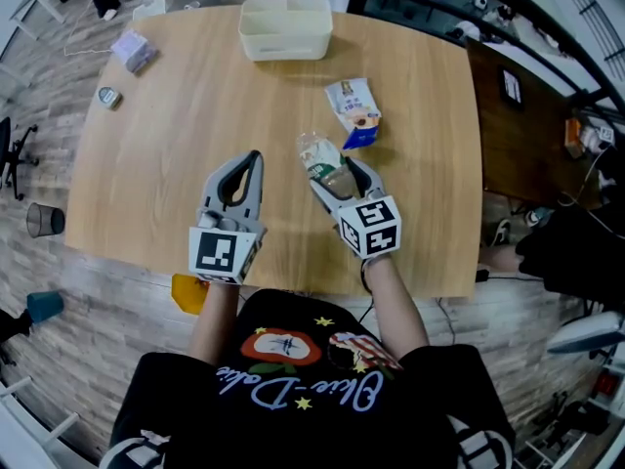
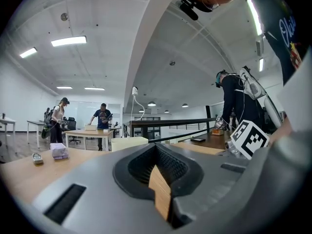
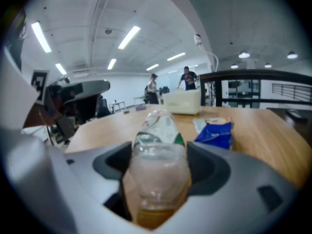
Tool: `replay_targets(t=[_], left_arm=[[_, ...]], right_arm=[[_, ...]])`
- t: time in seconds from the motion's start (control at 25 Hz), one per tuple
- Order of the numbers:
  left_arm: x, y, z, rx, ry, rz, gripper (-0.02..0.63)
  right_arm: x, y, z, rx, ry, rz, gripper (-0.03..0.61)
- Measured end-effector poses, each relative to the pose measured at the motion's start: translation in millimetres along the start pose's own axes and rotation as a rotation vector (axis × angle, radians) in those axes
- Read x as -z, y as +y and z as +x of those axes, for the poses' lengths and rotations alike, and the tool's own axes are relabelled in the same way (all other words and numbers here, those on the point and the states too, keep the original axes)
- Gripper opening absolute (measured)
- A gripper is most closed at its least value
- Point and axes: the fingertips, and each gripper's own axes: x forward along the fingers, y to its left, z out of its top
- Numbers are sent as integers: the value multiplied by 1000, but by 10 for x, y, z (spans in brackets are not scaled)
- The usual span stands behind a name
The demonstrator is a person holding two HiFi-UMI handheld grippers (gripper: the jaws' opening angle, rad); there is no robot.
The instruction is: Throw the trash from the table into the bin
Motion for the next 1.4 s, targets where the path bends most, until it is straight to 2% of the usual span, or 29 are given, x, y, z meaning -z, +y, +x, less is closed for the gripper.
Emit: replay_targets(t=[0.08,0.4,0.56,0.76,0.92,1.24,1.4], left_arm=[[-14,-18,-65,0,-25,6,11],[-28,-48,-457,-27,-35,23,11],[17,-77,-635,-43,-7,28,11],[-100,-288,-744,-1,-61,51,11],[-144,-455,-829,27,-68,49,11],[-198,-501,-1062,21,-91,46,11],[-190,-481,-1204,-7,-75,46,11]], right_arm=[[-64,91,-39,-13,-34,-12,359],[-125,466,-218,-48,-94,-40,359],[-154,627,-329,-66,-128,-50,359],[-234,784,-567,-90,-197,-74,359],[-247,843,-712,-90,-217,-77,358],[-329,1086,-941,-103,-270,-103,359],[-397,1234,-1017,-128,-294,-127,359]])
